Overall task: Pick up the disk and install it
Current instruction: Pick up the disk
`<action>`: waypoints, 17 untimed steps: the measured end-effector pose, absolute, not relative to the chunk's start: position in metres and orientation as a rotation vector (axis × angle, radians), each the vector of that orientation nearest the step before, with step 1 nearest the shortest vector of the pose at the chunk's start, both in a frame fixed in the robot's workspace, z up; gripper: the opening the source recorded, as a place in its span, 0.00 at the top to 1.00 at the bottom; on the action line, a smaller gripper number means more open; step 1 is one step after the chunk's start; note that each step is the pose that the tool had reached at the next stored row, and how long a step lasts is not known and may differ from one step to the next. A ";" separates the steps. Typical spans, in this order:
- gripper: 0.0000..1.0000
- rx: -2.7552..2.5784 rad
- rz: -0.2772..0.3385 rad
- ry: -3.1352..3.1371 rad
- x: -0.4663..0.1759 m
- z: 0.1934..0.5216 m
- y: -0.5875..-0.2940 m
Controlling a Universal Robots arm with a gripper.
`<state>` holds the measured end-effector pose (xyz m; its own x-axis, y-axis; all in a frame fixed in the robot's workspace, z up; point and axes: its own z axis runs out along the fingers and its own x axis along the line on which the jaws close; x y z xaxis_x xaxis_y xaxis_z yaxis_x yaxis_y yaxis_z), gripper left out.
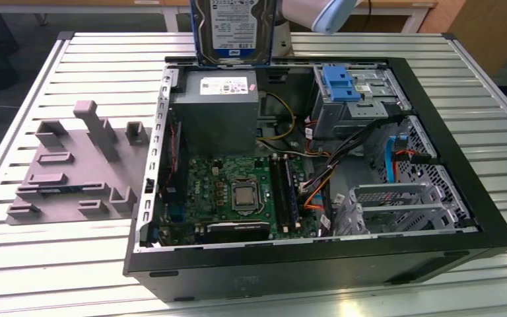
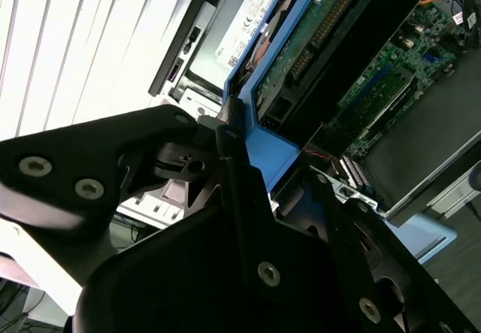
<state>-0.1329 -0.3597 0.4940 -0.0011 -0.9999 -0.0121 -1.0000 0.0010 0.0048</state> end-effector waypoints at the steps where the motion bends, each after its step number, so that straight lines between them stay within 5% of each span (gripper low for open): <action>1: 0.64 -2.217 0.019 2.219 -0.132 0.494 -0.360; 17: 0.64 -2.217 0.019 2.219 -0.130 0.494 -0.364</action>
